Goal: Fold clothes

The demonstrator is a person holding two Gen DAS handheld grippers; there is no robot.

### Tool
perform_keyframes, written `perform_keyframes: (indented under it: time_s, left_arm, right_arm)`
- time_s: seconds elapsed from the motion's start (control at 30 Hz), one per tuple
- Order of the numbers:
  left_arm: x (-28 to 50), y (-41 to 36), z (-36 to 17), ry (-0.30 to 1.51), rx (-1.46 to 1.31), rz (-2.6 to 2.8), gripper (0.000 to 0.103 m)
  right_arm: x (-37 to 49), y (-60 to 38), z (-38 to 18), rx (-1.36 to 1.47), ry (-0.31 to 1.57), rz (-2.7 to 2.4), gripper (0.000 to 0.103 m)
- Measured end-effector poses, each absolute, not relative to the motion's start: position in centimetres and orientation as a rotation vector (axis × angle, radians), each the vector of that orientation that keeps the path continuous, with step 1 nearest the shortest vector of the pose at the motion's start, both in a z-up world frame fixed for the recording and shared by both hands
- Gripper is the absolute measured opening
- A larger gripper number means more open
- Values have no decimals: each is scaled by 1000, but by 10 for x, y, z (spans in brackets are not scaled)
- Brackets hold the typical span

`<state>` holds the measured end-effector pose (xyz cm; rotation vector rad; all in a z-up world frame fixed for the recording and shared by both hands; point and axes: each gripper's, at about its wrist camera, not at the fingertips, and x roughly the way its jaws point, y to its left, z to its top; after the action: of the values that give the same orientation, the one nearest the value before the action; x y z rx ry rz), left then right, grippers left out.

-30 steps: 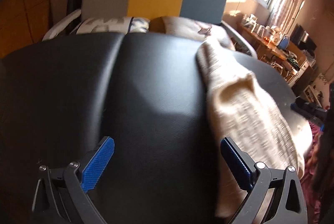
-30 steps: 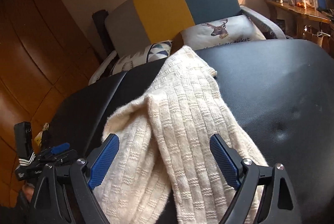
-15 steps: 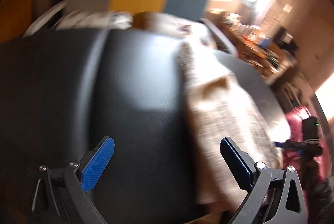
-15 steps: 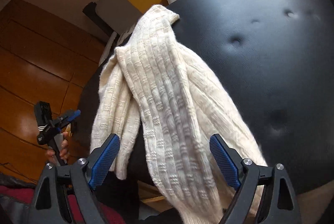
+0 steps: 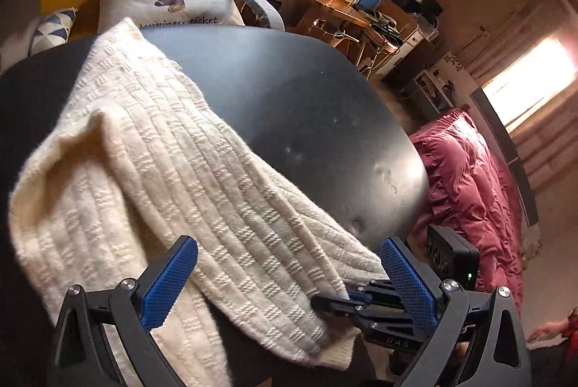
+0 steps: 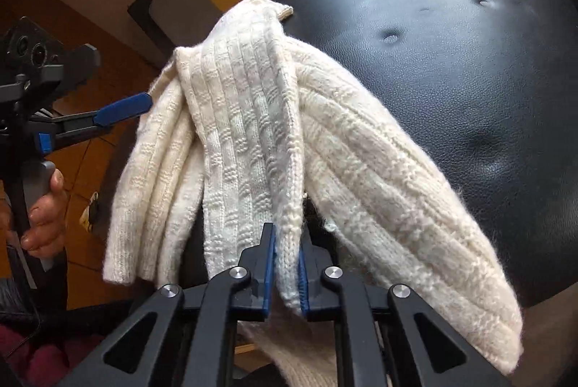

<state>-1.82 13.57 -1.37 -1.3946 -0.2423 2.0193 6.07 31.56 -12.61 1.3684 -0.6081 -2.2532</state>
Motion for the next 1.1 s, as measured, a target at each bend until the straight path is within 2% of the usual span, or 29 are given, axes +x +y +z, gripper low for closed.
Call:
perform_keyframes:
  time_s: [0.03,0.1,0.13,0.27,0.33,0.5,0.6,0.67,0.7,0.77,0.87,0.97,1.1]
  left_arm:
    - [-16,138,-17,-265,-1411,2008,101]
    - [-20,149,-24,-263,-1458,1992,80]
    - [-21,156,-29,-215,-1497,1978,63]
    - [-23,169,-49,-125,-1579,1977,62]
    - [-24,172,-54,-82,-1611,1986,62]
    - [-25,181,-67,49,-1684,2000,60]
    - [-24,194,-71,136,-1694,1976,56]
    - [-22,203,-75,203,-1697,1957,32]
    - [-21,207,-78,233,-1710,1942,31]
    - [-21,212,-83,247,-1705,1933,19]
    - [-24,200,-79,160,-1667,1943,15]
    - [-34,163,-68,-75,-1628,1943,15]
    - [-40,109,-54,-280,-1533,1964,15]
  right_arm:
    - [63,312,-120,1323,-612,-2234,10]
    - [65,301,-110,1266,-598,-2187,10]
    - [65,293,-107,1264,-563,-2177,13]
    - [63,274,-108,1283,-492,-2144,13]
    - [60,272,-110,1290,-497,-2141,19]
    - [55,272,-108,1264,-522,-2129,26]
    - [51,273,-105,1250,-515,-2136,26]
    - [47,273,-106,1256,-516,-2137,27]
    - [44,271,-108,1262,-512,-2138,27]
    - [44,258,-110,1277,-481,-2150,27]
    - [39,252,-111,1283,-477,-2156,27]
    - [36,262,-106,1262,-507,-2169,27]
    - [28,282,-99,1250,-546,-2231,27]
